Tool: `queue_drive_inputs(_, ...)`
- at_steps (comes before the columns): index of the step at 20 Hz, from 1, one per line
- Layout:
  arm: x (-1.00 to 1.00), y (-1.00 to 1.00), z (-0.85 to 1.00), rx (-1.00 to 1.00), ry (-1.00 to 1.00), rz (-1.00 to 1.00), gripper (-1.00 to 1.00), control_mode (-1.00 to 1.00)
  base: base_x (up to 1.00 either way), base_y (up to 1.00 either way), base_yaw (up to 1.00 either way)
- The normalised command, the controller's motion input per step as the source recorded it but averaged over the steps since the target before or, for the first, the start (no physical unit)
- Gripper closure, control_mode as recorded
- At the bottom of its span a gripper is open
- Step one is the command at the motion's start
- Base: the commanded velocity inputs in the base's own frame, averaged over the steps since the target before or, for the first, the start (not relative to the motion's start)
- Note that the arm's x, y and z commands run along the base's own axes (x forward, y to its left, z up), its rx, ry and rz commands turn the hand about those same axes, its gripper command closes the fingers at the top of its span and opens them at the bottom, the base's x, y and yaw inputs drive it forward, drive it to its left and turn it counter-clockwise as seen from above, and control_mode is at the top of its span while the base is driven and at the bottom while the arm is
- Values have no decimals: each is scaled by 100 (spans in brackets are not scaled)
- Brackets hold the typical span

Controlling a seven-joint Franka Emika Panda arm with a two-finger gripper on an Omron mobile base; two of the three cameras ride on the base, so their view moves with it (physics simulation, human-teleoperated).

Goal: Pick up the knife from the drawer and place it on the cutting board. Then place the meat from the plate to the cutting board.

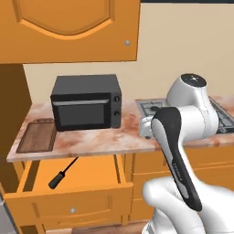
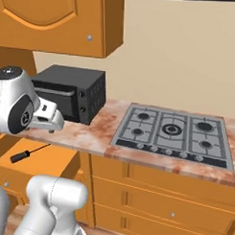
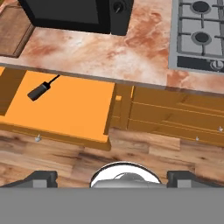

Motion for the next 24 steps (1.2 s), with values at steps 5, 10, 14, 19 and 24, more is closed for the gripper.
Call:
queue_drive_inputs(5, 0, 0, 0, 0, 0, 0, -100, 100, 18, -44, 38)
queue_drive_inputs(10, 0, 0, 0, 0, 0, 0, -100, 100, 4, -40, 39)
queue_drive_inputs(14, 0, 0, 0, 0, 0, 0, -100, 100, 10, -2, 29)
queue_drive_inputs(19, 0, 0, 0, 0, 0, 0, -100, 100, 7, 5, 17)
queue_drive_inputs(24, 0, 0, 0, 0, 0, 0, -100, 100, 3, 22, 21)
